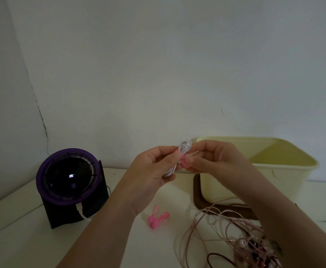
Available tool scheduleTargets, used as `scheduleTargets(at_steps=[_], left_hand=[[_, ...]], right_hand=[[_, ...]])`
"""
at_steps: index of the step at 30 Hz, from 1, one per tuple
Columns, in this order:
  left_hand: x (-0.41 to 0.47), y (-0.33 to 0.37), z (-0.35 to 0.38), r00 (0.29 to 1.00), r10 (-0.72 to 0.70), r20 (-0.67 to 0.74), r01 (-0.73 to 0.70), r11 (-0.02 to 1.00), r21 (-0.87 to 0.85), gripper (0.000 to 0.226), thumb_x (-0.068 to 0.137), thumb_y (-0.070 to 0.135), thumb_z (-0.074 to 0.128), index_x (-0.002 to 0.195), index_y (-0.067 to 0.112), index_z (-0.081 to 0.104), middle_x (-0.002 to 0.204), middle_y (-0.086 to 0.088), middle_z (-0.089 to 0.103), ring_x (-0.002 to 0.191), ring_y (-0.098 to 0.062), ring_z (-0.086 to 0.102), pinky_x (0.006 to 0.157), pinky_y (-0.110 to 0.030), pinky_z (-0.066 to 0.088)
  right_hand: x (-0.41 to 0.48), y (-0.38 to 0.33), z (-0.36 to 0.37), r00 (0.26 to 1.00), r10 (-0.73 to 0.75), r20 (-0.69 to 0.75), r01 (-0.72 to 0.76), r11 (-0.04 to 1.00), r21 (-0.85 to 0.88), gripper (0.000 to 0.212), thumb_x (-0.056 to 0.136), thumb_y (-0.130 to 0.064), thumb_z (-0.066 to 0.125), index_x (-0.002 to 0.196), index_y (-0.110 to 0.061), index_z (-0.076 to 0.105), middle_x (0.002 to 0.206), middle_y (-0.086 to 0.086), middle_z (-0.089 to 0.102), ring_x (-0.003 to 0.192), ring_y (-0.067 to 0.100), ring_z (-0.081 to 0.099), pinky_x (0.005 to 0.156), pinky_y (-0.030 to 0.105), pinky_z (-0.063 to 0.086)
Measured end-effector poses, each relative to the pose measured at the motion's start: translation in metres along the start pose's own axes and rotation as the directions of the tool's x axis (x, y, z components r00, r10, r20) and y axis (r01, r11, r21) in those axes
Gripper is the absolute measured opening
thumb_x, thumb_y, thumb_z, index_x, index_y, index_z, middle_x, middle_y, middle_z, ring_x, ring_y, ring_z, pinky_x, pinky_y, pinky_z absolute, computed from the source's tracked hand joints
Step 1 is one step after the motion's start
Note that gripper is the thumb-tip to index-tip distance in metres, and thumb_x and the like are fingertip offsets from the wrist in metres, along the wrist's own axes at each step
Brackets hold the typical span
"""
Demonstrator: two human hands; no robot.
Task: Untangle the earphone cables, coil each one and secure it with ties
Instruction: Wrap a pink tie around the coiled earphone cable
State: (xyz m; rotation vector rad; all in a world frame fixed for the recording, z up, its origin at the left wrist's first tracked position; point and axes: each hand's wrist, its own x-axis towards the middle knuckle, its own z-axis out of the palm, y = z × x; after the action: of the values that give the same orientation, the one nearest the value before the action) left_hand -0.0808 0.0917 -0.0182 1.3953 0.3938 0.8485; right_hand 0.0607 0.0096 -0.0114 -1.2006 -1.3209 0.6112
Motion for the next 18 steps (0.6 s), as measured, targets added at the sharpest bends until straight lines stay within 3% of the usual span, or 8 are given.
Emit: scheduleTargets(at_steps=[2, 5, 7, 10, 14, 18], left_hand=[[0.0004, -0.0005, -0.0023, 0.999, 0.033, 0.003, -0.033, 0.979, 0.203, 0.014, 0.079, 0.023, 0.07, 0.092, 0.017, 0.069, 0.079, 0.003, 0.071, 0.071, -0.004, 0.062, 0.057, -0.016, 0.045], [0.0005, -0.0046, -0.0036, 0.999, 0.041, 0.025, -0.047, 0.931, 0.362, 0.016, 0.072, 0.029, 0.076, 0.086, 0.024, 0.071, 0.075, 0.008, 0.069, 0.065, -0.003, 0.057, 0.058, -0.018, 0.045], [0.0003, -0.0064, -0.0013, 1.0, 0.023, 0.021, -0.029, 0.931, 0.363, 0.015, 0.067, 0.031, 0.07, 0.081, 0.026, 0.071, 0.069, 0.008, 0.066, 0.063, -0.007, 0.053, 0.057, -0.021, 0.044], [-0.0004, -0.0073, 0.0023, 0.998, 0.061, 0.031, -0.068, 0.935, 0.349, 0.013, 0.078, 0.027, 0.073, 0.085, 0.019, 0.066, 0.065, 0.008, 0.064, 0.06, -0.007, 0.05, 0.056, -0.021, 0.04], [-0.0007, -0.0041, 0.0063, 0.994, 0.108, 0.027, -0.11, 0.925, 0.364, 0.012, 0.083, 0.021, 0.067, 0.074, 0.02, 0.06, 0.064, 0.005, 0.066, 0.064, -0.002, 0.054, 0.065, -0.021, 0.04], [0.0001, -0.0018, 0.0028, 0.998, 0.003, 0.055, -0.012, 0.988, 0.157, 0.009, 0.067, 0.019, 0.061, 0.058, 0.023, 0.059, 0.067, -0.002, 0.067, 0.065, -0.009, 0.062, 0.061, -0.02, 0.048]], right_hand=[[0.0007, 0.0011, -0.0049, 0.999, 0.036, -0.013, -0.036, 0.999, -0.003, 0.041, 0.067, -0.03, 0.071, 0.102, -0.011, 0.065, 0.087, 0.006, 0.072, 0.078, 0.016, 0.068, 0.072, 0.027, 0.056], [0.0012, 0.0026, -0.0039, 0.999, -0.004, -0.044, 0.003, 1.0, -0.028, 0.014, 0.076, -0.016, 0.072, 0.09, -0.017, 0.069, 0.073, 0.001, 0.069, 0.068, 0.014, 0.064, 0.065, 0.024, 0.054], [0.0021, 0.0042, -0.0032, 0.998, -0.036, -0.055, 0.034, 0.999, -0.029, 0.012, 0.078, -0.004, 0.069, 0.077, -0.016, 0.07, 0.066, 0.003, 0.068, 0.063, 0.016, 0.064, 0.061, 0.022, 0.052], [0.0033, 0.0029, -0.0046, 0.997, -0.05, -0.059, 0.052, 0.998, 0.021, 0.013, 0.08, 0.001, 0.067, 0.075, -0.01, 0.069, 0.059, 0.001, 0.066, 0.054, 0.011, 0.062, 0.055, 0.016, 0.048], [0.0037, 0.0046, -0.0043, 0.998, -0.05, -0.038, 0.054, 0.992, 0.114, 0.005, 0.068, -0.012, 0.07, 0.072, -0.014, 0.07, 0.06, 0.003, 0.065, 0.052, 0.012, 0.058, 0.055, 0.02, 0.049], [0.0037, 0.0073, 0.0003, 1.0, -0.027, -0.001, 0.026, 0.968, 0.25, 0.007, 0.063, -0.017, 0.068, 0.066, -0.019, 0.074, 0.064, 0.006, 0.068, 0.054, 0.013, 0.061, 0.058, 0.02, 0.052]])
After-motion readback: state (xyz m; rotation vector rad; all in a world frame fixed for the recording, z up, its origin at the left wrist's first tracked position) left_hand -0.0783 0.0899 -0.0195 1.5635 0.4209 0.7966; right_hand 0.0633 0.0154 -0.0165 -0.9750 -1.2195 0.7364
